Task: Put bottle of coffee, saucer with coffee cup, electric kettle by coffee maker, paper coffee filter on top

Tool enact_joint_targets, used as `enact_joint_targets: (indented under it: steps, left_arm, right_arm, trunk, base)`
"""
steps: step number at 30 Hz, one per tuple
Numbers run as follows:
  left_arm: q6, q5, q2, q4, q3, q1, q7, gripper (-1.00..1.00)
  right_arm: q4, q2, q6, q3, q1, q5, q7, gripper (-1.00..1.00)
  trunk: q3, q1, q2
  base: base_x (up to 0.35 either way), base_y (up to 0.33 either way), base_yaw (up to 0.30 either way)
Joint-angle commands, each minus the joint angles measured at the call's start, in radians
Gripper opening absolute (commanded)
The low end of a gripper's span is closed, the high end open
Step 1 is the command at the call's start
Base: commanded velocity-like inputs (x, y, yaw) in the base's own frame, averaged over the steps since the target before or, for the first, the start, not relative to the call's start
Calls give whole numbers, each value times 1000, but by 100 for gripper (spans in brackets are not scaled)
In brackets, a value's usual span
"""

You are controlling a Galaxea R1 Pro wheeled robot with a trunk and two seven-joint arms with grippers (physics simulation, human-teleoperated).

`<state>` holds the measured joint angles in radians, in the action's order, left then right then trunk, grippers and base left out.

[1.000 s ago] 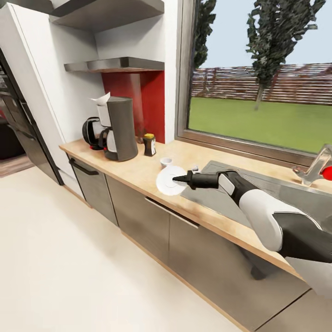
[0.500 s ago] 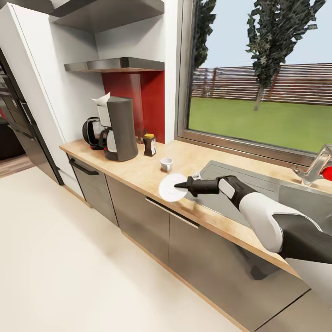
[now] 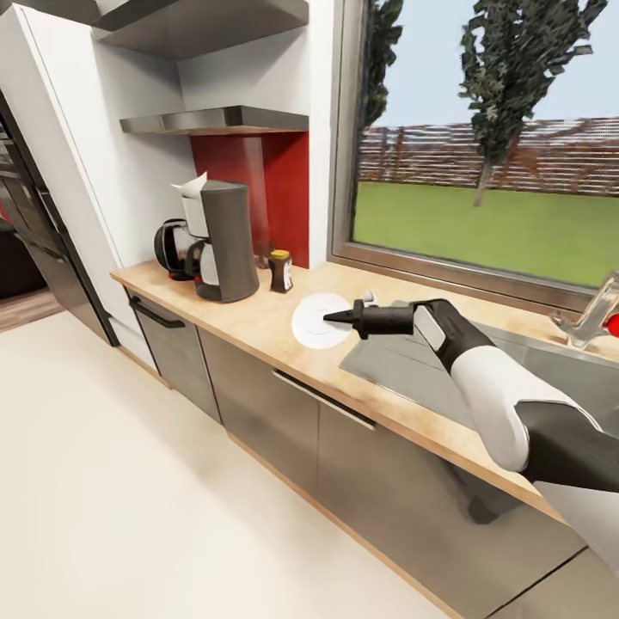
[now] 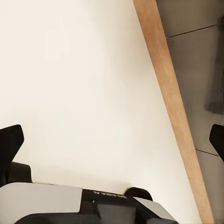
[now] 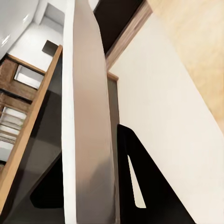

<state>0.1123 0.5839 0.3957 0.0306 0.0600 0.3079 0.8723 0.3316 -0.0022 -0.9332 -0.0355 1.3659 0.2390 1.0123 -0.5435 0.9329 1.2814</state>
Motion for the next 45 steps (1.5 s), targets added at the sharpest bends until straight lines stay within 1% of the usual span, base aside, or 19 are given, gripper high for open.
enact_joint_targets:
  steps: [1,15,45]
  left_arm:
    - [10,0,0,0,6,0,4,100]
    - [10,0,0,0,6,0,0,100]
    - [10,-1,0,0,6,0,-1,100]
  right_arm:
    - [1,0,-8,-4,1,-2,6,-100]
    - [2,10,-19,-3,-1,-1,6,-100]
    - [0,10,-19,-4,-5,-1,6,-100]
  trunk:
    - [-1,0,1]
    - [-1,0,1]
    - [-1,0,1]
  base:
    - [57,48,0]
    - [39,35,0]
    - [221,217,0]
